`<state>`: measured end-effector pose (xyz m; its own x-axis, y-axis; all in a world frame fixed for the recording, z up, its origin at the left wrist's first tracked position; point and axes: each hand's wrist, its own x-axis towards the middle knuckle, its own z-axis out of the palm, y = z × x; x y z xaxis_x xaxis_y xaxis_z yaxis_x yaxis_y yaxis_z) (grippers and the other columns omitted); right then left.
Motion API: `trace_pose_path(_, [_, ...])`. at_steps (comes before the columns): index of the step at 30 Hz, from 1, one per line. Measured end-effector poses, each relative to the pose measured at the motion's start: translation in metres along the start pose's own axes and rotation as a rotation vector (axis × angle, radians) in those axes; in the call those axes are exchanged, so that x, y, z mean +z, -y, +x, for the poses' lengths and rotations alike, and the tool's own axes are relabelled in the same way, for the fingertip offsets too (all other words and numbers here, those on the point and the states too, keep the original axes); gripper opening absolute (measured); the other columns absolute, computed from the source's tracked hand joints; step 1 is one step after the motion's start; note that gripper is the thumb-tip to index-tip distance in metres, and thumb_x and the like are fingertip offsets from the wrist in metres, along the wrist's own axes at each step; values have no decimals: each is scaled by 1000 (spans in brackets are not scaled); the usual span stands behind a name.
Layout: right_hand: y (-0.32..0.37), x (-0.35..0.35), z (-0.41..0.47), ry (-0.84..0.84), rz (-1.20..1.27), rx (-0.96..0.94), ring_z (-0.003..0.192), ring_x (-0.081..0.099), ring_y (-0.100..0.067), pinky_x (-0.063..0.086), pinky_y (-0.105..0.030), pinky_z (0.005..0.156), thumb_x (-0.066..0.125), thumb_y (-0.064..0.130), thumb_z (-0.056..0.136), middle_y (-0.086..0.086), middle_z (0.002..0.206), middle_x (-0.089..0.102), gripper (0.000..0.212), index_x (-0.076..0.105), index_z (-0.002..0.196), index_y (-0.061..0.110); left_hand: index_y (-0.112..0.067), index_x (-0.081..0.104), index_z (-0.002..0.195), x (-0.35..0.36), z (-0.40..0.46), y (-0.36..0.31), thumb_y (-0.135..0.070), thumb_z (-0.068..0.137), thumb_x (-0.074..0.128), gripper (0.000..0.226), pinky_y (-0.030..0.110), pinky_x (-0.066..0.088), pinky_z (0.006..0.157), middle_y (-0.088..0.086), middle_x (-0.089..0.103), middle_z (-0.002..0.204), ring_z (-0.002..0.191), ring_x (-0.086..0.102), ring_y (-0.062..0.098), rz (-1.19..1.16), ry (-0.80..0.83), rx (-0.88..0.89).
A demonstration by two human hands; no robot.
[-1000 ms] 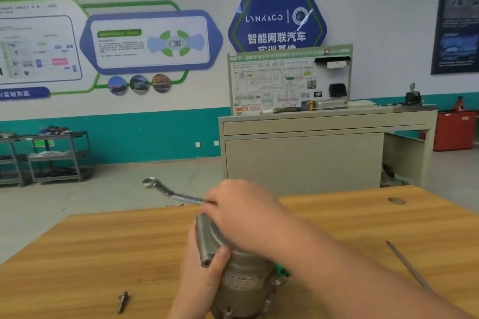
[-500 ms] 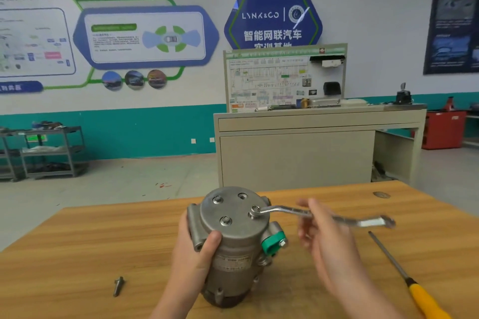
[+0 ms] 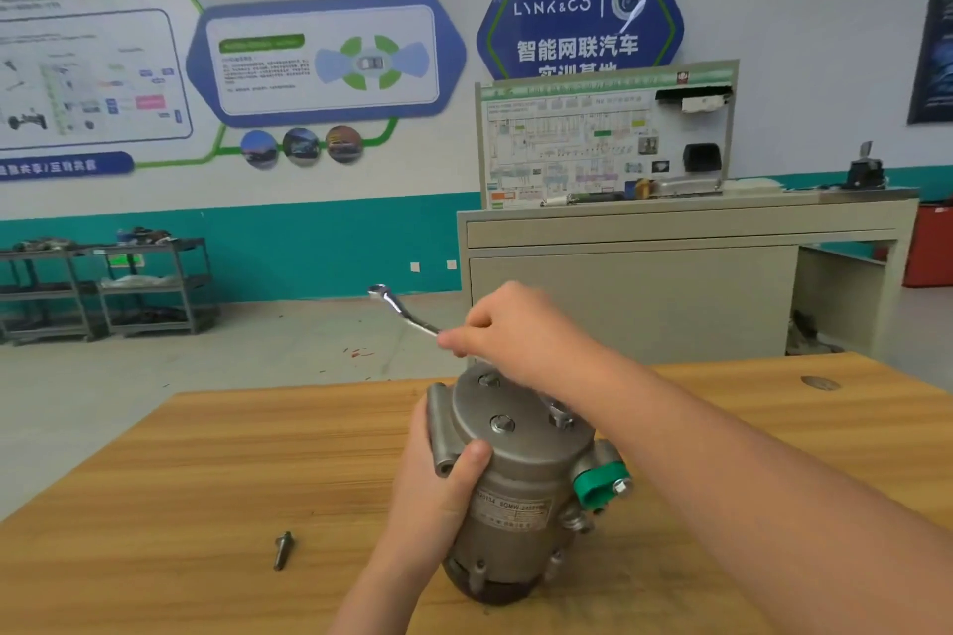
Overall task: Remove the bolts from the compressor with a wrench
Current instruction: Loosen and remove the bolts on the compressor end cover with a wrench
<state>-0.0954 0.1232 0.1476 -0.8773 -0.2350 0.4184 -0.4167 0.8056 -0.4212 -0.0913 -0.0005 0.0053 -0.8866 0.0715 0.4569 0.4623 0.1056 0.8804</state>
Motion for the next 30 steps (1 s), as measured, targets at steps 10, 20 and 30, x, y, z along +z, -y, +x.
trace_pose_path(10, [-38,33,-154,-629,219,-332,46,47,-4,39,-17,47,64,45,80,10,51,55,27,74,65,25,-25,49,126,-7,1,11,-79,61,67,86,13,49,77,-8,68,110,101,65,6,-28,14,11])
trace_pose_path(20, [-118,2,-55,-341,703,433,45,32,-14,29,-27,52,57,46,93,5,45,39,45,68,68,10,-31,45,129,1,-4,2,-88,47,67,102,14,51,78,-15,68,112,103,66,6,-119,48,5])
trace_pose_path(30, [2,7,-26,-132,-320,-101,66,51,-18,40,-27,59,67,39,87,1,76,63,20,71,89,20,-29,46,126,4,5,3,-79,57,68,88,24,54,80,-12,67,109,101,65,7,-33,29,11])
